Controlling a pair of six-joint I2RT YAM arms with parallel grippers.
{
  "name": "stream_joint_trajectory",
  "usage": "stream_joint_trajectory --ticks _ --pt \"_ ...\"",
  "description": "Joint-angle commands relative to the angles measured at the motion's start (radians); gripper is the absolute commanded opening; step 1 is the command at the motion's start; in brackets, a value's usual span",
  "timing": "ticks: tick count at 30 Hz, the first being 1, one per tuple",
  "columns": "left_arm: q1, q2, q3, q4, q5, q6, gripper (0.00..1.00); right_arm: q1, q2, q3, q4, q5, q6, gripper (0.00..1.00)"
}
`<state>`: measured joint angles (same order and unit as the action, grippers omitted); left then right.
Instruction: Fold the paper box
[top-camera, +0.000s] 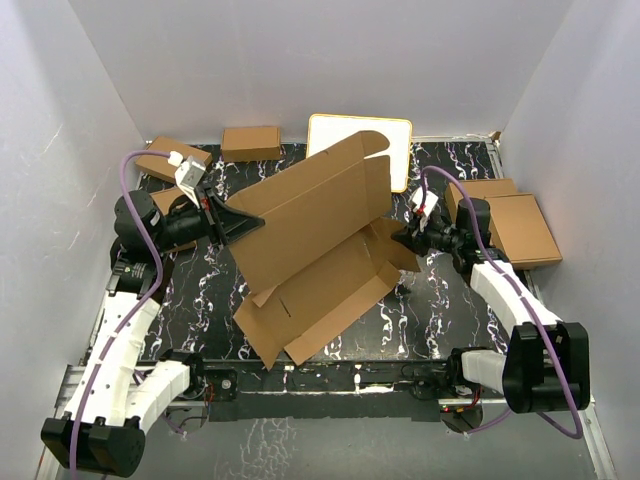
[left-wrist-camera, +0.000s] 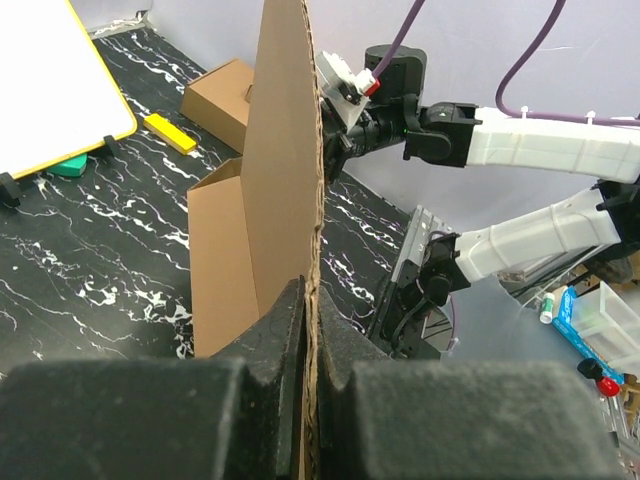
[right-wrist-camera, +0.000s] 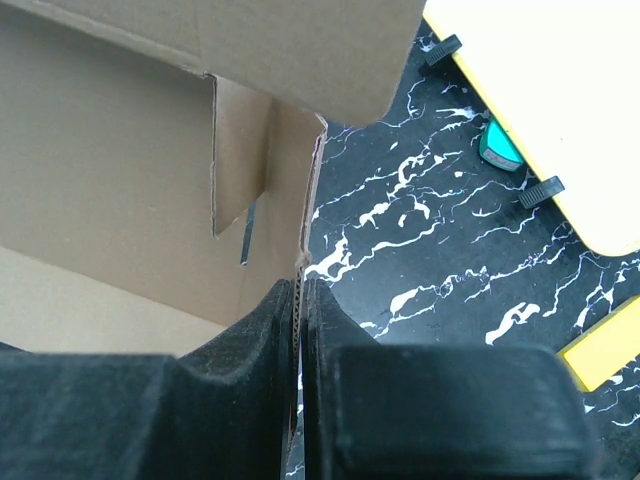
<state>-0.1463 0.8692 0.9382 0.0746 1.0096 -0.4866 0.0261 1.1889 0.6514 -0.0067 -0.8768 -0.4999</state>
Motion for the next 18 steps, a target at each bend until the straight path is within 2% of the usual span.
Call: stream_joint_trajectory --ticks 1,3,6,13,18 --pt "-0.012 0.015 0.061 0.029 0.032 -0.006 0.00 0.006 -0.056 -0.052 0.033 -0.019 0.012 0.08" --pt "-0.017 0.051 0.100 0.027 0.039 0.019 0.00 0.022 -0.088 -0.124 0.207 -0.022 0.080 0.08" --pt "-0.019 0.114 0.210 -0.081 0.035 0.155 0.00 0.069 -0.085 -0.141 0.422 0.019 0.117 0.08" --pt "-0.019 0.229 0.336 -0.095 0.034 0.280 0.00 0.093 0.138 0.030 0.742 0.180 0.343 0.08" --pt "-0.019 0.304 0.361 -0.092 0.053 0.306 0.00 0.094 0.219 0.026 0.895 0.239 0.421 0.08"
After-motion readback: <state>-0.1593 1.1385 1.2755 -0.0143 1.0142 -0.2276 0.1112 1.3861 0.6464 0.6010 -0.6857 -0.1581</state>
